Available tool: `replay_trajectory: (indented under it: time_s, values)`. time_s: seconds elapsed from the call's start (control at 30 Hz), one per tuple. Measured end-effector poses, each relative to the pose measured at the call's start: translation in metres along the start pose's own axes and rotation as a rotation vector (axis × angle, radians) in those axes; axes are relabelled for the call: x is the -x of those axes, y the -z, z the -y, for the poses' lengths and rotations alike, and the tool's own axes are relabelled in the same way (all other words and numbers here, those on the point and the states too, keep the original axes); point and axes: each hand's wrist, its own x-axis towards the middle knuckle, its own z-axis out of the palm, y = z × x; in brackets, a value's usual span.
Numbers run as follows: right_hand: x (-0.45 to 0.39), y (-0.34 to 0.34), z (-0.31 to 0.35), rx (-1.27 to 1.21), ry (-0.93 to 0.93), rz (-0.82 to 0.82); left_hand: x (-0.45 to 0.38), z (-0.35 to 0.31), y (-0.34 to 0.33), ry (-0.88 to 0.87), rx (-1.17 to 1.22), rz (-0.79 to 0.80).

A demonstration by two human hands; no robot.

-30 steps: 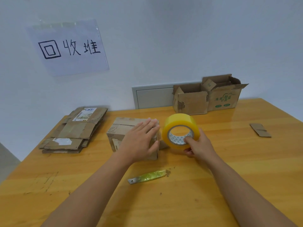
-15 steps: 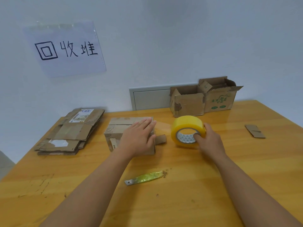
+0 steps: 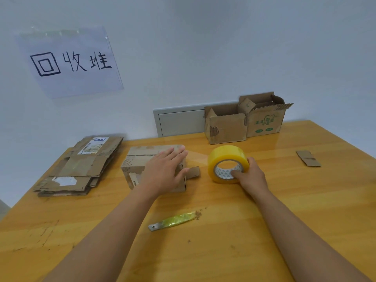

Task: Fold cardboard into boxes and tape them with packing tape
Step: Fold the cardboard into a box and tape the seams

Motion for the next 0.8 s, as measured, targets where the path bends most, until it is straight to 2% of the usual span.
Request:
replay_trajectory:
  time_s: [0.27,0.43,0.63,0.8]
  values:
    - [-0.003,0.004,0.000,-0.002,-0.026,0.044,0.000,0.000,-0.002,0.001,-0.007,-0.038]
    - [-0.005,0.005,0.000,0.019,-0.041,0.013,0.000,0.001,-0.001,0.002,0.016,-0.026]
    - [-0.005,0.015,-0.006,0.006,-0.073,-0.106,-0.001,-0.002,0.000,0.017,0.009,-0.018]
    - [0.000,0.004,-0.007,0.024,-0.077,-0.074,-0.001,-0.002,-0.001,0.024,0.014,-0.023]
